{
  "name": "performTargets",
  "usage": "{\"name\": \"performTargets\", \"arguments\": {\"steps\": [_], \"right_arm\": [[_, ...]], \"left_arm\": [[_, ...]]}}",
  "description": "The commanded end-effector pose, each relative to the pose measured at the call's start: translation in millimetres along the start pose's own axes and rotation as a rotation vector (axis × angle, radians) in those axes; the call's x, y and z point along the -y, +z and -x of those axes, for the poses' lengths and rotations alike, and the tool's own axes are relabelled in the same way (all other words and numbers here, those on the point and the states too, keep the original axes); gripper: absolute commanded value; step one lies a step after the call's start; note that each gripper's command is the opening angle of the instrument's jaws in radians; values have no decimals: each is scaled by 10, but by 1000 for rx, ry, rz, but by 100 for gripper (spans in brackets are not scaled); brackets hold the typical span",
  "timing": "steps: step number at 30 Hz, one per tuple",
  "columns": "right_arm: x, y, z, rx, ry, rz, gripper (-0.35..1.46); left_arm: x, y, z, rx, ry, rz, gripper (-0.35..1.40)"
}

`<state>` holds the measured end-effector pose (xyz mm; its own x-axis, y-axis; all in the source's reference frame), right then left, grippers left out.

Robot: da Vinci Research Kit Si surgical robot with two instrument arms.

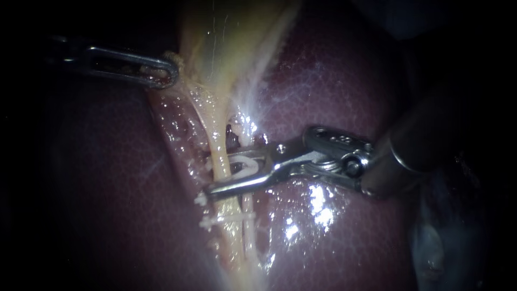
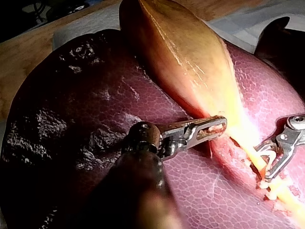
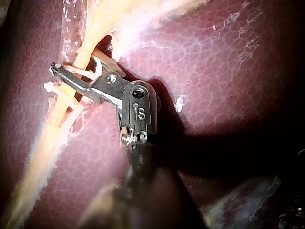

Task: Clipping third clip left tube

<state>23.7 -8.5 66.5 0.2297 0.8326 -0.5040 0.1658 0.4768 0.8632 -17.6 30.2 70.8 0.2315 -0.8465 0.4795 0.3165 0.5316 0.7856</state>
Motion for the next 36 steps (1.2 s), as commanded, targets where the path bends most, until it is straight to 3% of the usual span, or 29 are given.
{"name": "performTargets", "arguments": {"steps": [1, 8, 14, 22, 32, 36], "right_arm": [[2, 1, -4, -10, 5, -5, 48], [15, 7, -29, -71, 20, -47, 48], [30, 8, -49, -98, 27, -80, 47], [38, 8, -57, -104, 31, -87, 39], [32, 0, -55, -101, 48, -91, 4], [33, -2, -54, -91, 71, -111, -35]], "left_arm": [[0, 0, 0, -1, 0, -2, -35], [-2, 2, -1, -1, 1, -2, -35], [-2, 2, -1, -1, 1, -2, -35], [-2, 2, -1, -1, 1, -2, -35], [-2, 2, -1, -1, 1, -2, -35], [-2, 2, -1, -1, 1, -2, -35]]}}
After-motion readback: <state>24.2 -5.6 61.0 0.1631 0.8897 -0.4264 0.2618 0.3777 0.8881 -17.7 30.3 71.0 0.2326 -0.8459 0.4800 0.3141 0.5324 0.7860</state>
